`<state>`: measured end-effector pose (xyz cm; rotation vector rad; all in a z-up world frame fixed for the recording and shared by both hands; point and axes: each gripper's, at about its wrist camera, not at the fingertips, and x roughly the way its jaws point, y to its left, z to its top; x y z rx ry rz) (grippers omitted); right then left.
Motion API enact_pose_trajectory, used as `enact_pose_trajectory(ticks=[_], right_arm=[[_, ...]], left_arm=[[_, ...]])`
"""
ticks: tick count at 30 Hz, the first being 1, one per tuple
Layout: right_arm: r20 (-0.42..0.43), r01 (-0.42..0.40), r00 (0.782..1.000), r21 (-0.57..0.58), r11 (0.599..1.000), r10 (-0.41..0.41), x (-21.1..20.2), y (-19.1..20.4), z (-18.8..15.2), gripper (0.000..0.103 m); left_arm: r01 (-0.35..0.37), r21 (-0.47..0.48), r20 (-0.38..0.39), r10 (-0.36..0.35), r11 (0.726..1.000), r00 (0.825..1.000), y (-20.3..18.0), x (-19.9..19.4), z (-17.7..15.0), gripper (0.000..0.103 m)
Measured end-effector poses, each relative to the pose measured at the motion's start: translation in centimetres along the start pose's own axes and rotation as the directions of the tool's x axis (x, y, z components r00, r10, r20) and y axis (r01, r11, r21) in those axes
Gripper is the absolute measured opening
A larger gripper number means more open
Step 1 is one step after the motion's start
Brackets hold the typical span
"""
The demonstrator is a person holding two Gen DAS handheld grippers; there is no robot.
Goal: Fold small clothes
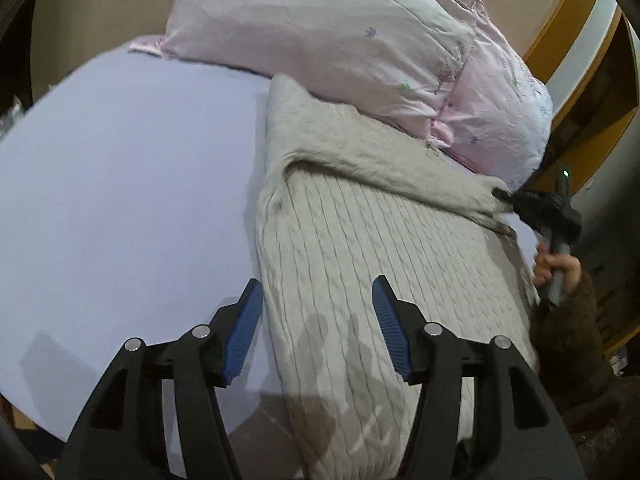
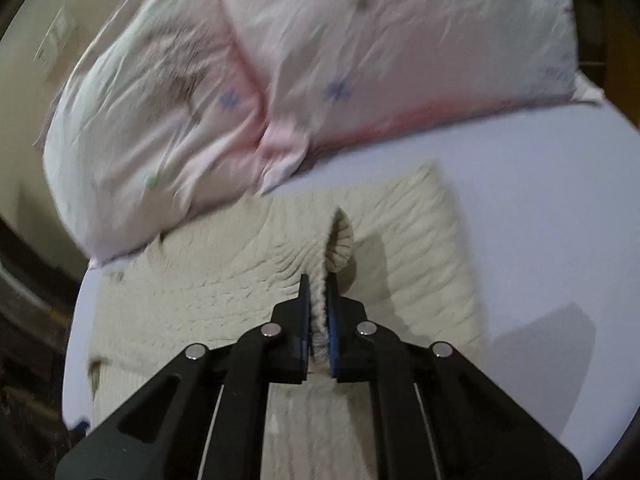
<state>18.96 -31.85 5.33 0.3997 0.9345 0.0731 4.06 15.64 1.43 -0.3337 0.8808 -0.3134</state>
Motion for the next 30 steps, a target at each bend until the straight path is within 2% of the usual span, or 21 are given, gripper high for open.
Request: enact_pose_trajectory(ticks=[1,2,3,4,5,10,13,14,15,16,17,18,19,20,21,22,23,25,26,28,30], right_arm=[[-0.013,-0.005,1.0,-0.004,1.0,0.005,-0.2,0.0,-0.2,0.012],[-0.028,-0.005,1.0,-0.012,1.0,0.005,-0.9,0.1,-0.7,0.023],[-0.033,-0.001,0.999,-0.023,1.0,0.0,-1.8,0.2,-1.2,0.03],[-0.029,-0.012,1.0,-0.033,0.999,0.011,-3.3,0.0,-2.1,0.048],[-0.022,-0.02,1.0,-0.036,0.999,0.019,-4.6,0.0,-2.6,0.058],[-0.042,0.013,0.999,0.01,1.0,-0.012,-10.6,-3.1,-6.0,0.06],[-0.11,0.026,0.994,0.086,0.996,-0.017,-11.8,-6.4,-9.6,0.056],[-0.131,0.002,0.991,0.12,0.993,0.014,-12.0,-7.1,-10.8,0.051],[-0.11,-0.04,0.992,0.132,0.991,0.054,-12.9,-7.4,-12.0,0.048],[-0.122,-0.09,0.987,0.139,0.986,0.107,-13.2,-7.4,-12.9,0.039],[-0.151,-0.182,0.967,0.166,0.969,0.207,-13.4,-7.4,-14.5,0.032],[-0.151,-0.241,0.952,0.174,0.955,0.268,-13.6,-7.3,-15.7,0.032],[-0.156,-0.292,0.935,0.179,0.94,0.32,-13.9,-7.2,-16.8,0.032],[-0.164,-0.323,0.92,0.193,0.926,0.355,-14.0,-7.2,-17.4,0.03],[-0.181,-0.371,0.893,0.223,0.902,0.412,-13.9,-7.4,-18.3,0.028],[-0.186,-0.396,0.877,0.241,0.886,0.442,-13.7,-7.6,-18.8,0.021],[-0.195,-0.411,0.865,0.25,0.876,0.462,-13.5,-7.7,-19.2,0.011],[-0.184,-0.457,0.839,0.272,0.847,0.512,-13.1,-7.8,-19.5,0.008],[-0.17,-0.472,0.834,0.269,0.839,0.524,-13.1,-7.6,-19.3,0.008],[-0.12,-0.517,0.823,0.247,0.82,0.555,-13.7,-6.9,-18.0,0.007],[-0.046,-0.549,0.822,0.195,0.812,0.567,-14.8,-6.0,-15.1,0.007]], left_arm=[[0.007,0.003,-0.006,-0.007,1.0,1.0,0.0,0.0,-0.3,0.059],[0.016,0.009,-0.014,-0.016,1.0,1.0,0.0,0.1,-0.9,0.059],[0.023,0.012,-0.021,-0.023,1.0,1.0,0.1,0.0,-1.3,0.06],[0.03,0.011,-0.028,-0.03,0.999,0.999,0.2,0.1,-1.7,0.06],[0.043,0.007,-0.023,-0.043,0.999,0.999,0.4,-0.3,-2.2,0.06],[0.111,-0.019,-0.009,-0.112,0.994,0.994,0.8,-1.9,-4.2,0.06],[0.137,-0.013,-0.019,-0.137,0.991,0.99,0.3,-2.4,-5.2,0.06],[0.144,-0.008,-0.022,-0.144,0.99,0.989,0.1,-2.5,-5.6,0.06],[0.148,-0.008,-0.024,-0.148,0.989,0.989,-0.1,-2.7,-6.0,0.058],[0.152,-0.011,-0.025,-0.152,0.988,0.988,-0.3,-2.8,-6.4,0.054],[0.162,-0.02,-0.03,-0.162,0.987,0.986,-0.4,-3.0,-7.1,0.048],[0.166,-0.027,-0.029,-0.166,0.986,0.986,-0.5,-3.2,-7.5,0.043],[0.177,-0.038,-0.028,-0.178,0.983,0.984,-0.5,-3.4,-8.0,0.041],[0.193,-0.057,-0.031,-0.195,0.98,0.98,-0.4,-3.6,-8.6,0.033],[0.204,-0.074,-0.035,-0.207,0.976,0.978,-0.3,-3.6,-8.9,0.026],[0.216,-0.093,-0.044,-0.22,0.972,0.974,-0.2,-3.5,-9.3,0.022],[0.221,-0.105,-0.047,-0.227,0.97,0.973,-0.1,-3.4,-9.5,0.019],[0.222,-0.107,-0.052,-0.228,0.969,0.972,-0.3,-3.3,-9.5,0.014],[0.227,-0.109,-0.055,-0.233,0.968,0.971,-0.4,-3.2,-9.3,0.008],[0.265,-0.111,-0.041,-0.271,0.958,0.962,-0.8,-3.4,-8.1,0.007],[0.297,-0.096,-0.006,-0.299,0.95,0.954,-1.2,-3.8,-6.0,0.007]])
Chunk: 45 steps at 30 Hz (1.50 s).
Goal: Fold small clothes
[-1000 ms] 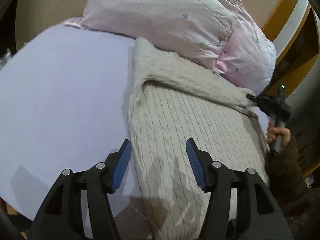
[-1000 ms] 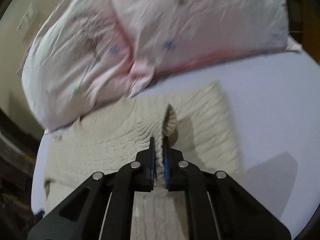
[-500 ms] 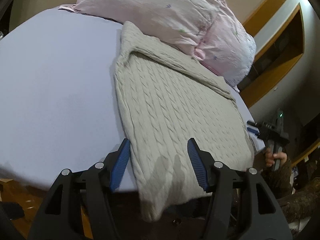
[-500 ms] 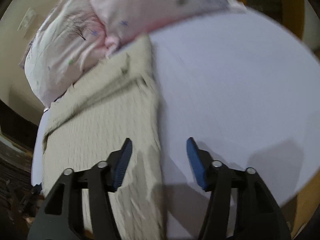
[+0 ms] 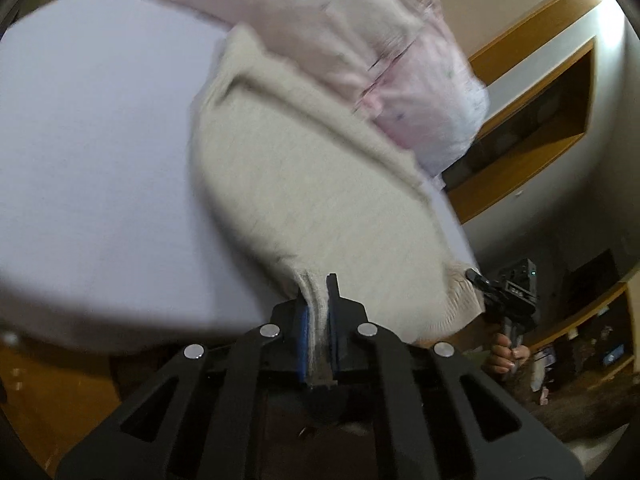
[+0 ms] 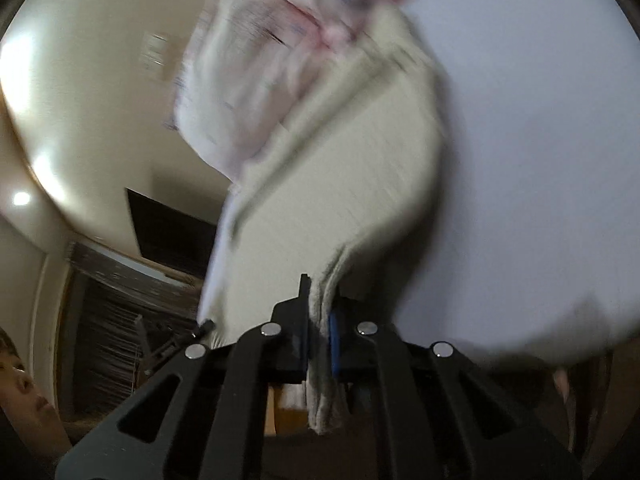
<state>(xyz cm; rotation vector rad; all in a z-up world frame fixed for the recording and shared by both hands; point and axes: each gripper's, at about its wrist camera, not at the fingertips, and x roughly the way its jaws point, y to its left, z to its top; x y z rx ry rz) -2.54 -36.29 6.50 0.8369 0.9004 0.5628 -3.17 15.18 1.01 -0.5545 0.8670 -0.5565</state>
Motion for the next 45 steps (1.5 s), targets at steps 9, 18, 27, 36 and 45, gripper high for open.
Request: enact_pose_trajectory(ticks=[9,18,27,36,45], right_arm=[[0.2,0.013,0.979,0.106,0.994,-0.034,7.7,-2.1,18.6,0.007],[0.194,0.088,0.966,0.373,0.924,-0.17,15.2,-9.2,22.1,0.023],[0.385,-0.007,0.921,0.183,0.983,-0.065,11.3,-7.0,21.4,0.098],[0.31,-0.021,0.95,0.205,0.979,-0.044,12.3,-7.1,21.2,0.099],[0.264,-0.085,0.964,0.217,0.973,0.025,11.8,-7.0,21.8,0.101]], left_arm=[[-0.134,-0.015,0.258,0.133,0.991,0.957,0.2,5.8,18.4,0.007],[-0.208,-0.177,0.112,0.23,0.962,0.967,6.0,14.6,23.9,0.009],[-0.237,-0.072,0.158,0.246,0.969,0.956,3.7,10.1,21.9,0.082],[-0.194,-0.134,0.011,0.197,0.972,0.98,5.7,12.9,19.2,0.06],[0.044,-0.291,0.073,-0.024,0.956,0.997,2.3,13.7,19.9,0.018]])
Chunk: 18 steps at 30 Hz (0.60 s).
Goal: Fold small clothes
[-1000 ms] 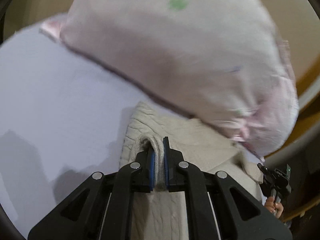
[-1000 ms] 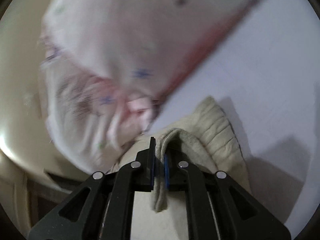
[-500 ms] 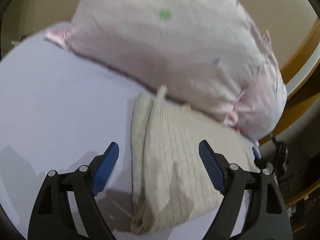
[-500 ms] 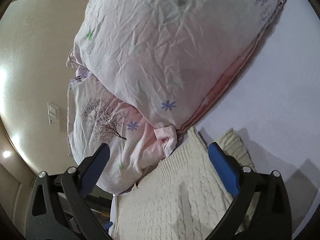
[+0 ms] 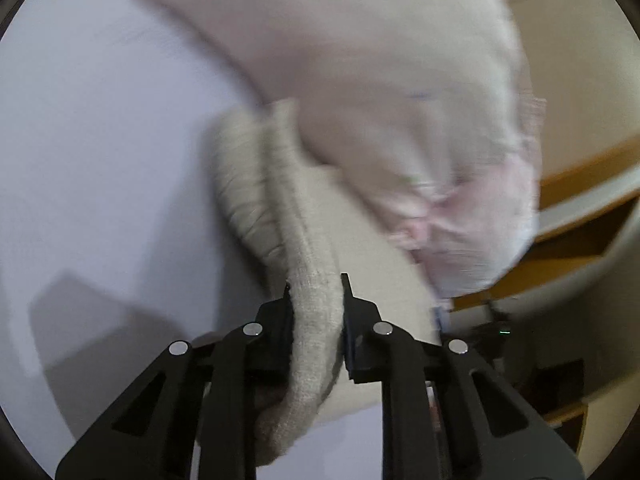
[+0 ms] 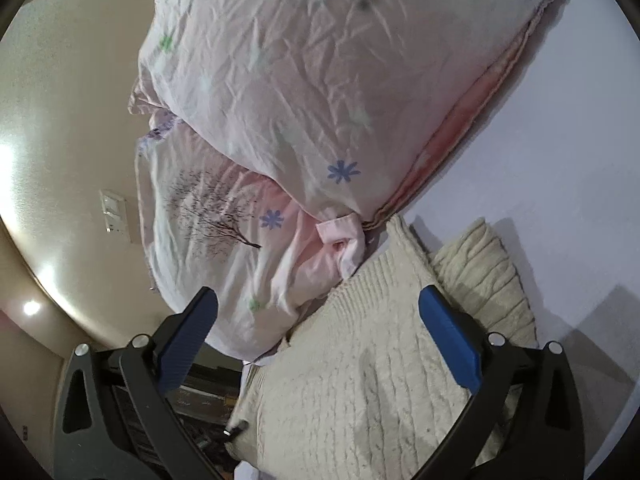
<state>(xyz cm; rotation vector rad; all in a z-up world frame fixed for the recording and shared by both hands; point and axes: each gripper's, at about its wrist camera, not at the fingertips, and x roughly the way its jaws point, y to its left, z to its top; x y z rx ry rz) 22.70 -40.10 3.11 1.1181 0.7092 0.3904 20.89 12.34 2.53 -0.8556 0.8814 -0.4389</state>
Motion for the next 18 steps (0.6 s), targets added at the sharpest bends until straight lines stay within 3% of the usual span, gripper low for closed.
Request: enact_pose_trajectory(ticks=[4,7,10,12,13,14,15,17,18], right_arm=[[0.008,-0.065,0.998,0.034,0.997,0.065,-1.8,0.2,0.5,0.101],[0.053,0.0,0.999,-0.049,0.999,0.002,-3.8,1.3,1.4,0.101],[0.135,0.089,0.988,-0.095,0.991,-0.076,-6.5,1.5,2.5,0.101],[0.168,0.14,0.979,-0.109,0.984,-0.12,-7.9,1.2,3.0,0.101],[0.17,0.171,0.974,-0.114,0.979,-0.15,-8.3,1.1,3.3,0.101],[0.163,0.181,0.973,-0.111,0.977,-0.162,-8.4,0.9,3.5,0.101],[0.14,0.182,0.976,-0.107,0.977,-0.166,-8.4,0.7,3.7,0.101],[0.072,0.182,0.982,-0.093,0.979,-0.176,-7.6,0.1,3.8,0.101],[0.035,0.194,0.981,-0.091,0.977,-0.192,-7.1,0.0,3.8,0.101]], left_arm=[[0.124,0.141,-0.025,-0.122,0.982,0.992,-8.5,2.8,-0.3,0.018],[0.242,0.236,-0.136,-0.215,0.941,0.967,-15.1,9.2,-2.7,0.018],[0.276,0.315,-0.283,-0.187,0.908,0.941,-19.7,18.1,-6.4,0.018],[0.257,0.345,-0.395,-0.109,0.903,0.912,-21.5,23.9,-8.6,0.019],[0.27,0.319,-0.443,-0.109,0.909,0.89,-21.7,25.3,-9.2,0.019],[0.317,0.272,-0.481,-0.157,0.909,0.862,-21.7,25.7,-9.6,0.021],[0.336,0.269,-0.471,-0.181,0.903,0.863,-21.7,25.0,-9.4,0.024],[0.37,0.289,-0.399,-0.24,0.883,0.885,-21.1,21.7,-8.0,0.03],[0.349,0.292,-0.341,-0.245,0.89,0.908,-20.2,19.7,-6.8,0.047]])
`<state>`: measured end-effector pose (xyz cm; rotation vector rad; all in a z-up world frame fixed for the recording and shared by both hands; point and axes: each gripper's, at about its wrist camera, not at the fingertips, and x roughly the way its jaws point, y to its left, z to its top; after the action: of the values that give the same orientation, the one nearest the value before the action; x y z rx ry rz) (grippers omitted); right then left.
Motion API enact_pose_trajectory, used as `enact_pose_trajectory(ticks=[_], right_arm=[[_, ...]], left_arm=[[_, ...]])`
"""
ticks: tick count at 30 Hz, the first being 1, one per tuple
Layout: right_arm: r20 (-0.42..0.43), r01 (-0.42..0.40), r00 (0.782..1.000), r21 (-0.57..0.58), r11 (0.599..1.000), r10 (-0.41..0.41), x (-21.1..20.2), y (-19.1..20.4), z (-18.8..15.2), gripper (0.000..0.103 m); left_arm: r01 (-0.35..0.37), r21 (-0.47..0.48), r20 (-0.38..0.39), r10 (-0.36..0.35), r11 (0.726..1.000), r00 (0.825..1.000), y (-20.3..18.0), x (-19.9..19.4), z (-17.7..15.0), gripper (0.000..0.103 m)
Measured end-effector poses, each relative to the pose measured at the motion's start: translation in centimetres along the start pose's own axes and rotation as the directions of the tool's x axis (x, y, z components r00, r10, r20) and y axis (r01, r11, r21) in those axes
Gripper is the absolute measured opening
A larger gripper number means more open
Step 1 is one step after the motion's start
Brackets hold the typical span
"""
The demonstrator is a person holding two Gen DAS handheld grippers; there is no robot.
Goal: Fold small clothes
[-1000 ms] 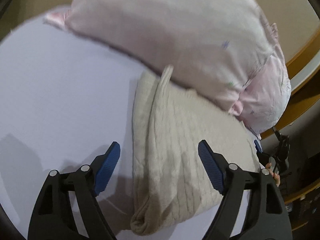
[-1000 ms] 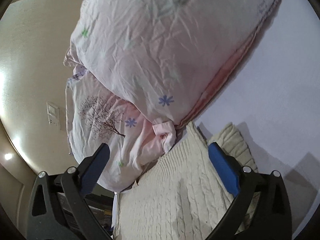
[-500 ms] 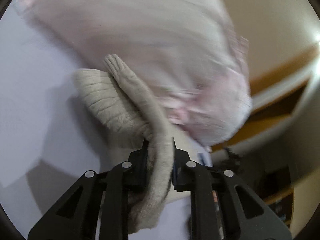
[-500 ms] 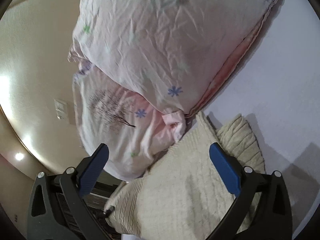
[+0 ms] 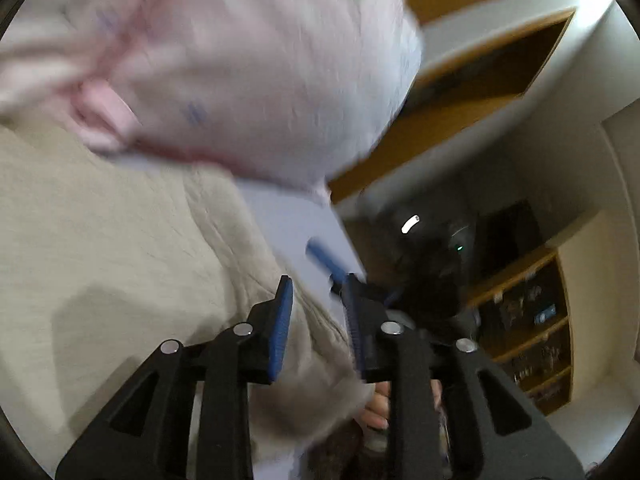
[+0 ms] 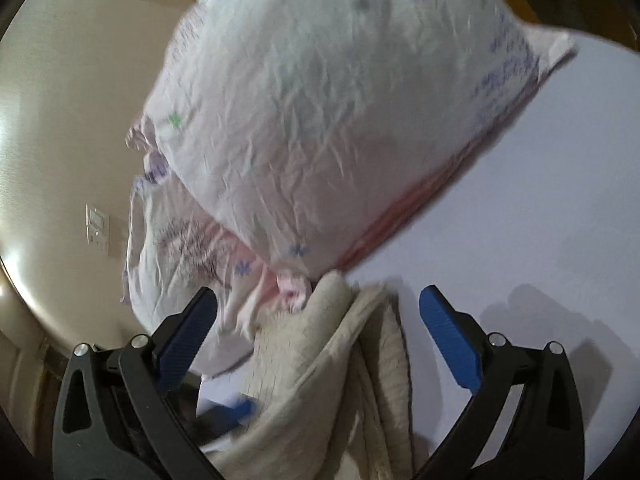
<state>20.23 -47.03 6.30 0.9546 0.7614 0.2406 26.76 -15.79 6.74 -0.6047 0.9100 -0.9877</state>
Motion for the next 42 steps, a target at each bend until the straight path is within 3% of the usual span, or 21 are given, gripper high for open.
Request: enact_pose_trajectory(ticks=[1,2,5,7,11,15,16,17,19,21,22,24,27,29,31,34,35,37,39,41,42], right_arm=[[-0.071,0.036,0.997,-0.005,0.999,-0.036,1.2,0.0,-0.2,0.101],[-0.117,0.058,0.991,-0.008,0.998,-0.059,2.1,0.1,-0.4,0.101],[-0.235,0.102,0.966,-0.014,0.995,-0.103,4.5,0.1,-1.2,0.101],[-0.27,0.132,0.953,-0.048,0.99,-0.141,5.4,0.3,-1.7,0.101],[-0.329,0.149,0.929,-0.086,0.985,-0.169,7.0,0.5,-2.7,0.101],[-0.295,0.157,0.935,-0.149,0.976,-0.195,7.4,1.1,-3.3,0.099],[-0.294,0.156,0.934,-0.169,0.973,-0.201,7.7,1.2,-3.6,0.083],[-0.303,0.148,0.933,-0.174,0.974,-0.196,8.1,1.4,-3.8,0.056],[-0.319,0.101,0.936,-0.161,0.982,-0.148,8.4,1.5,-4.3,0.047],[-0.313,0.041,0.945,-0.166,0.985,-0.092,8.0,2.2,-4.5,0.042],[-0.319,0.006,0.946,-0.159,0.987,-0.057,8.1,2.5,-4.7,0.039],[-0.371,-0.114,0.927,-0.156,0.981,0.049,8.7,3.9,-5.8,0.037],[-0.432,-0.118,0.902,-0.267,0.957,-0.009,11.3,6.6,-8.6,0.043],[-0.434,-0.032,0.888,-0.382,0.924,-0.149,12.9,7.8,-10.2,0.062],[-0.359,0.025,0.915,-0.404,0.914,-0.184,11.8,7.8,-9.6,0.068],[-0.238,0.001,0.967,-0.357,0.934,-0.092,8.6,7.2,-7.8,0.076],[-0.242,-0.02,0.968,-0.353,0.936,-0.07,8.5,7.2,-7.7,0.076],[-0.303,-0.047,0.95,-0.377,0.925,-0.075,9.6,7.3,-8.4,0.073],[-0.344,-0.037,0.93,-0.432,0.901,-0.127,11.3,7.7,-9.7,0.031],[-0.295,0.011,0.941,-0.466,0.884,-0.168,11.5,7.8,-9.9,0.019],[-0.276,0.017,0.948,-0.448,0.894,-0.156,11.2,7.6,-9.4,0.018]], left_arm=[[-0.034,-0.008,0.033,0.034,0.999,0.999,0.3,-1.3,0.1,0.056],[-0.135,-0.014,0.097,0.135,0.991,0.986,1.1,-4.3,0.0,0.068],[-0.321,-0.041,0.125,0.323,0.946,0.938,3.3,-8.1,-0.9,0.073],[-0.373,-0.084,0.09,0.38,0.924,0.921,4.9,-8.5,-1.6,0.073],[-0.387,-0.103,-0.023,0.386,0.916,0.922,6.1,-6.8,-3.4,0.077],[-0.389,-0.077,-0.074,0.384,0.918,0.92,6.4,-4.6,-4.6,0.084],[-0.393,-0.073,-0.08,0.387,0.917,0.918,6.5,-3.9,-5.0,0.084],[-0.386,-0.07,-0.073,0.381,0.92,0.922,6.6,-3.7,-5.1,0.084],[-0.394,-0.038,-0.068,0.391,0.919,0.918,6.5,-4.2,-5.5,0.071],[-0.362,-0.022,-0.071,0.36,0.932,0.93,6.7,-5.8,-5.6,0.048],[-0.334,-0.013,-0.071,0.333,0.942,0.94,6.6,-7.1,-5.5,0.045],[-0.339,0.026,-0.046,0.34,0.94,0.939,6.2,-9.4,-5.9,0.044],[-0.434,0.126,0.035,0.433,0.892,0.901,5.5,-13.4,-7.0,0.045],[-0.517,0.141,0.05,0.516,0.844,0.855,6.2,-15.1,-7.6,0.049],[-0.57,0.118,0.07,0.565,0.813,0.822,6.7,-16.5,-7.9,0.056],[-0.653,0.143,0.241,0.614,0.744,0.752,4.3,-18.7,-8.5,0.064],[-0.655,0.171,0.295,0.596,0.736,0.747,2.9,-18.9,-8.9,0.069],[-0.619,0.23,0.326,0.54,0.751,0.776,1.0,-18.3,-9.6,0.071],[-0.57,0.326,0.273,0.502,0.754,0.821,0.0,-15.6,-10.3,0.072],[-0.545,0.388,0.195,0.512,0.743,0.836,0.2,-13.0,-10.7,0.067],[-0.532,0.406,0.149,0.52,0.743,0.841,0.6,-11.7,-11.0,0.056]])
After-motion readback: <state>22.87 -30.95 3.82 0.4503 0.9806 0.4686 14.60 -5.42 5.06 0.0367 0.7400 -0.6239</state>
